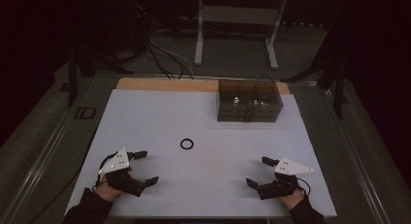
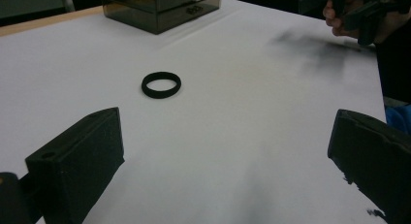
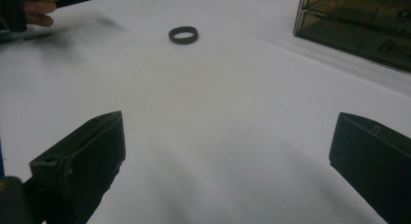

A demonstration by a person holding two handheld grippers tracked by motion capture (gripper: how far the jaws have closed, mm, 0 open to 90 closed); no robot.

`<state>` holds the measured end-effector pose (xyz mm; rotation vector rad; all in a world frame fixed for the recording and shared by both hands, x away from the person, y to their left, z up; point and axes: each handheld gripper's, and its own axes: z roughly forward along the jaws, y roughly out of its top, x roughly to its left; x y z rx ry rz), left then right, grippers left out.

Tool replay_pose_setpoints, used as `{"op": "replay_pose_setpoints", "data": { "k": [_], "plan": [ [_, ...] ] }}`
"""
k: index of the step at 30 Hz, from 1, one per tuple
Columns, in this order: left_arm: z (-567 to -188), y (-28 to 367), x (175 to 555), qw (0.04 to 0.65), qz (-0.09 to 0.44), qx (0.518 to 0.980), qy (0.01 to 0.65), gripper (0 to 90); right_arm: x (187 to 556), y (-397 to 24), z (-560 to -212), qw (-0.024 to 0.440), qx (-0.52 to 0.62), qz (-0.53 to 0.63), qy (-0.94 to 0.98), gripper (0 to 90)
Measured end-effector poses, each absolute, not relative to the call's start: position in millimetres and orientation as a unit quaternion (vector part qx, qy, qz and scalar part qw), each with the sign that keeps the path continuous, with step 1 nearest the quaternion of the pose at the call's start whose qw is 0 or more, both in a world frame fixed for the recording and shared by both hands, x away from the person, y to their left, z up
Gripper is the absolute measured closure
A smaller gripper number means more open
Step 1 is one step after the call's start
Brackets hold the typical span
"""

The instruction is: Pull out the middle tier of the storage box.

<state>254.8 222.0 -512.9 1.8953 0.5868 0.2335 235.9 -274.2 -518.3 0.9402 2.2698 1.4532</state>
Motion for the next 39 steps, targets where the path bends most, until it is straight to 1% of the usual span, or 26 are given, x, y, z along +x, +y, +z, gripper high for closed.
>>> {"op": "replay_pose_setpoints", "data": {
  "k": [8, 14, 22, 30, 39],
  "plan": [
    [-512.8, 217.3, 256.4, 0.536, 0.098, 0.801, 0.249, 1.0, 238.0, -276.1, -521.1, 0.14, 0.323, 0.501, 0.791, 0.0],
    [-511.6, 218.9, 255.0, 0.545, 0.102, 0.793, 0.253, 1.0, 235.0, -274.4, -519.7, 0.148, 0.313, 0.497, 0.796, 0.0],
    [-510.9, 217.3, 251.9, 0.542, 0.104, 0.799, 0.237, 1.0, 229.0, -274.0, -515.1, 0.163, 0.312, 0.502, 0.79, 0.0],
    [-510.3, 219.7, 251.0, 0.548, 0.104, 0.794, 0.241, 1.0, 228.7, -270.4, -513.2, 0.154, 0.31, 0.493, 0.798, 0.0],
    [-509.9, 220.5, 250.7, 0.552, 0.101, 0.791, 0.244, 1.0, 224.7, -268.1, -502.5, 0.157, 0.307, 0.494, 0.798, 0.0]
  ]
}}
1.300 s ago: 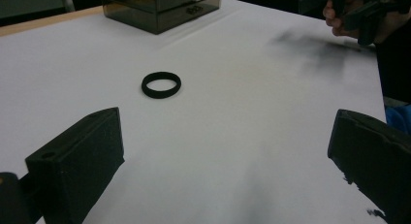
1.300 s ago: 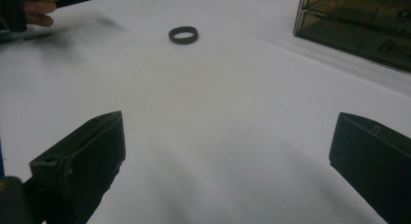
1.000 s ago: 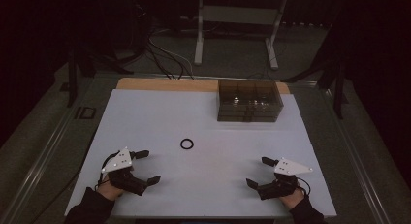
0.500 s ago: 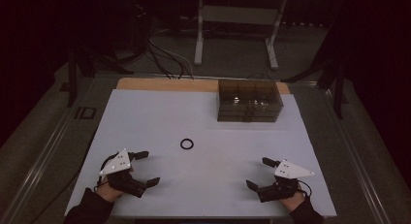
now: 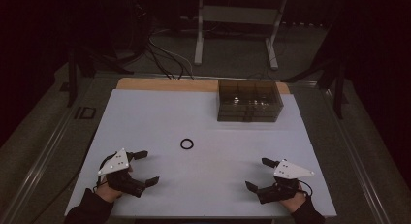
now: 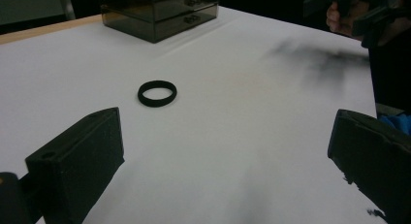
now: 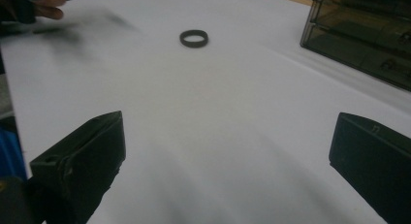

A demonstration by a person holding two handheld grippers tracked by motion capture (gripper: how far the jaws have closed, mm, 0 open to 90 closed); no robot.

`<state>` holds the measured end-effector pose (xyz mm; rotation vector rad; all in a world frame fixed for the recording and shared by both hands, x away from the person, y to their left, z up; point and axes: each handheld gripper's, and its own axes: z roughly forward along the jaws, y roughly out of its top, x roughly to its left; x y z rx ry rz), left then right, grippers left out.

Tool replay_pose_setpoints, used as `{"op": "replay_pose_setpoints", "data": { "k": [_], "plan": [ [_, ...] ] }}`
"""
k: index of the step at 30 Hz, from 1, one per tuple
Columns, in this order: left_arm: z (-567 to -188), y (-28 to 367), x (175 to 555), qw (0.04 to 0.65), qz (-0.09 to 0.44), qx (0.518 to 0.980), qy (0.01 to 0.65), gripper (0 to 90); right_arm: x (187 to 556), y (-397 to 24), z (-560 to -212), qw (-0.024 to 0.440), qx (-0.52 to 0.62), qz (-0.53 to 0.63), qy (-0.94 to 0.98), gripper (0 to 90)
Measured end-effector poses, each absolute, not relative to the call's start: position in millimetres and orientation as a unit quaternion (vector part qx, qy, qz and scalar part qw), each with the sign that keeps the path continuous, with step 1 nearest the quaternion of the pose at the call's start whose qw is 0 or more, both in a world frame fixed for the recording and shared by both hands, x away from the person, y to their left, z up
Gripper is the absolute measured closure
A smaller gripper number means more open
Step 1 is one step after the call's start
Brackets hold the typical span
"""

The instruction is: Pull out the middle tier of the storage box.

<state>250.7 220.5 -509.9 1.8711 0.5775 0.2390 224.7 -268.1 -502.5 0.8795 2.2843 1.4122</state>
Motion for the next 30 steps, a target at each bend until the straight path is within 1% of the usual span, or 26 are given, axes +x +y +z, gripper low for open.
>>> {"op": "replay_pose_setpoints", "data": {
  "k": [7, 19, 30],
  "plan": [
    [-510.1, 222.1, 251.5, 0.555, 0.101, 0.788, 0.248, 1.0, 220.5, -262.6, -492.1, 0.157, 0.294, 0.496, 0.802, 0.0],
    [-510.5, 222.3, 252.0, 0.558, 0.095, 0.786, 0.248, 1.0, 221.6, -261.6, -467.3, 0.19, 0.273, 0.506, 0.796, 0.0],
    [-510.5, 222.6, 252.0, 0.559, 0.092, 0.787, 0.246, 1.0, 229.0, -261.8, -456.0, 0.22, 0.257, 0.499, 0.798, 0.0]
  ]
}}
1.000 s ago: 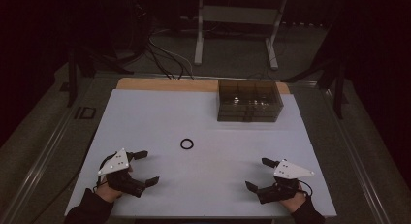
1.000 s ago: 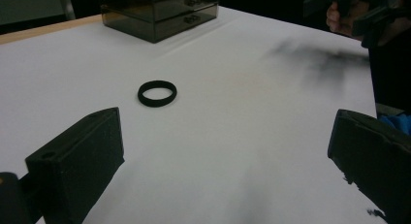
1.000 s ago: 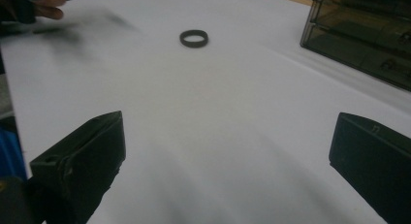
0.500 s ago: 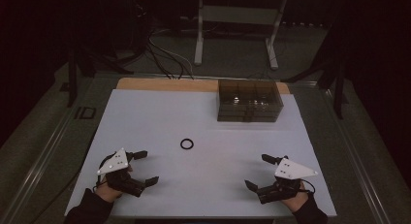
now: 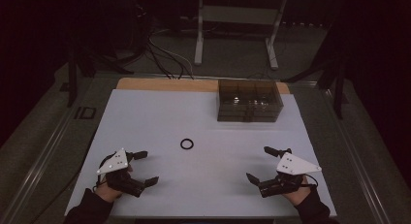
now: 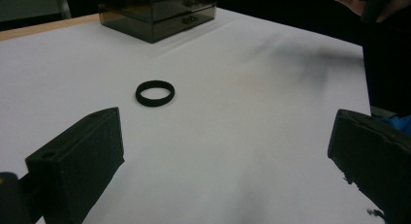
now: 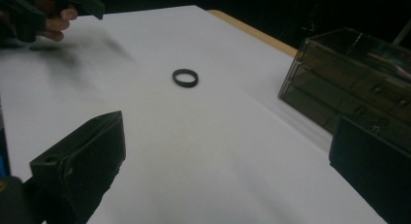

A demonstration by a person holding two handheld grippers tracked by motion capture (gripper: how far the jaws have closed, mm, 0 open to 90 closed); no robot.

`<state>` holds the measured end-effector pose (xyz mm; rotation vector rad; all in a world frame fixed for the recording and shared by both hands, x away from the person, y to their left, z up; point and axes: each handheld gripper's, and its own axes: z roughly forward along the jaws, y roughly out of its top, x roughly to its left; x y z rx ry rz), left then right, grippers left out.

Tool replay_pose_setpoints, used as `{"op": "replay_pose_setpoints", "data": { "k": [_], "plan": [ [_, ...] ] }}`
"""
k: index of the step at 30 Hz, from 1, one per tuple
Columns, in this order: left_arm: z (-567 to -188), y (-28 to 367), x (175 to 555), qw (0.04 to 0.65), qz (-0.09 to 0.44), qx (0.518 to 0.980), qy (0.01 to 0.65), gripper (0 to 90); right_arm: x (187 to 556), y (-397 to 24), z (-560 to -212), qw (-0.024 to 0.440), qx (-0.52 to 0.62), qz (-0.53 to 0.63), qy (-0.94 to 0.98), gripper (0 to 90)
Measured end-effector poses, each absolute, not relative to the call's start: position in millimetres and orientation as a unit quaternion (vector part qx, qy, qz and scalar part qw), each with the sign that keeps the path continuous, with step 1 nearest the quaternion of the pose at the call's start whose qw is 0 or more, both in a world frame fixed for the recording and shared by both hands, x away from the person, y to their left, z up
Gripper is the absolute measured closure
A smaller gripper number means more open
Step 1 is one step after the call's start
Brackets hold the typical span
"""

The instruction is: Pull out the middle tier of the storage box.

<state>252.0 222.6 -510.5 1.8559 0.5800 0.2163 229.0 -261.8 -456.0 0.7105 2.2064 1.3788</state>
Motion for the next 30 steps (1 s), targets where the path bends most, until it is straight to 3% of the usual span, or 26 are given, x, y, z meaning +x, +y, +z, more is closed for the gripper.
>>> {"op": "replay_pose_setpoints", "data": {
  "k": [30],
  "plan": [
    [-510.5, 223.0, 251.9, 0.559, 0.091, 0.786, 0.246, 1.0, 268.4, -255.5, -436.3, 0.298, 0.219, 0.472, 0.8, 0.0]
  ]
}}
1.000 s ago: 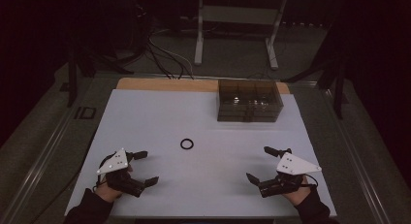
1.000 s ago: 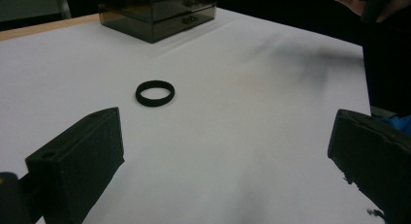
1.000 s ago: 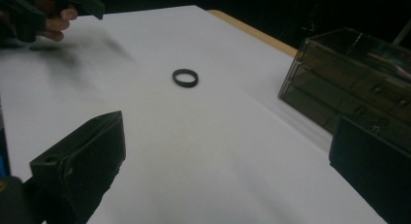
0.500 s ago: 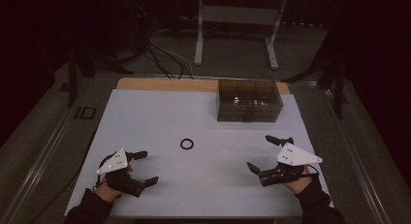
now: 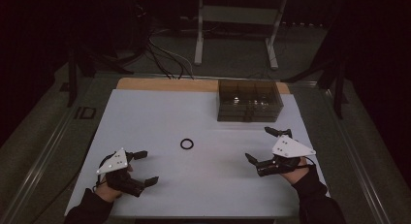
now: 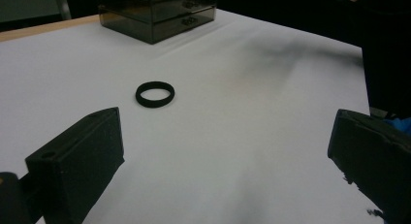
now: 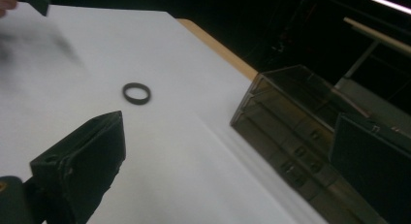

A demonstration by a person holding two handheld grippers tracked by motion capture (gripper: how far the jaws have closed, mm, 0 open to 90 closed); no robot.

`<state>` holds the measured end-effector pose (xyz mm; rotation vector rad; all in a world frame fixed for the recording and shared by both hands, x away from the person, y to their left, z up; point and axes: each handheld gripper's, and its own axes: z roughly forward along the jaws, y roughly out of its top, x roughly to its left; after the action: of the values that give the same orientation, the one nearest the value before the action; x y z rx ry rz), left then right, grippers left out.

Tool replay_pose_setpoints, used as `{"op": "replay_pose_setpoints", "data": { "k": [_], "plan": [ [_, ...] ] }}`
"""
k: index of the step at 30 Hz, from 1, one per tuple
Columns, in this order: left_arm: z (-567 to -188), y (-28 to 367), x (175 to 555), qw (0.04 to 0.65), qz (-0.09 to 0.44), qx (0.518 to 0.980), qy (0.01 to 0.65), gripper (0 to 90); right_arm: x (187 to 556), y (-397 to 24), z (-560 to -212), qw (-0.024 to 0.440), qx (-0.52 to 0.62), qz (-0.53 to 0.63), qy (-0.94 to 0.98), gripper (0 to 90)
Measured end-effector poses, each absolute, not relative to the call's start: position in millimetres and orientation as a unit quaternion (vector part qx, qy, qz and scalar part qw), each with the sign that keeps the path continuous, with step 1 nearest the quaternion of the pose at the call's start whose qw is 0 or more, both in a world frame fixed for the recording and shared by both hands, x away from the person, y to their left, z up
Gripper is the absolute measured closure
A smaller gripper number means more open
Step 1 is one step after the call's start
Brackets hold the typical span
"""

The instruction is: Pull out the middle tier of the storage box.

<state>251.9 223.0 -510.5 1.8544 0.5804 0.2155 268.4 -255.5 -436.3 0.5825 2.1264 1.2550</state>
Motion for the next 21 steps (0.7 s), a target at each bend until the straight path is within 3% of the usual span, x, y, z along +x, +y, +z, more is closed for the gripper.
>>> {"op": "replay_pose_setpoints", "data": {
  "k": [21],
  "plan": [
    [-510.5, 223.1, 252.2, 0.559, 0.091, 0.786, 0.247, 1.0, 296.6, -254.5, -431.8, 0.365, 0.214, 0.436, 0.794, 1.7]
  ]
}}
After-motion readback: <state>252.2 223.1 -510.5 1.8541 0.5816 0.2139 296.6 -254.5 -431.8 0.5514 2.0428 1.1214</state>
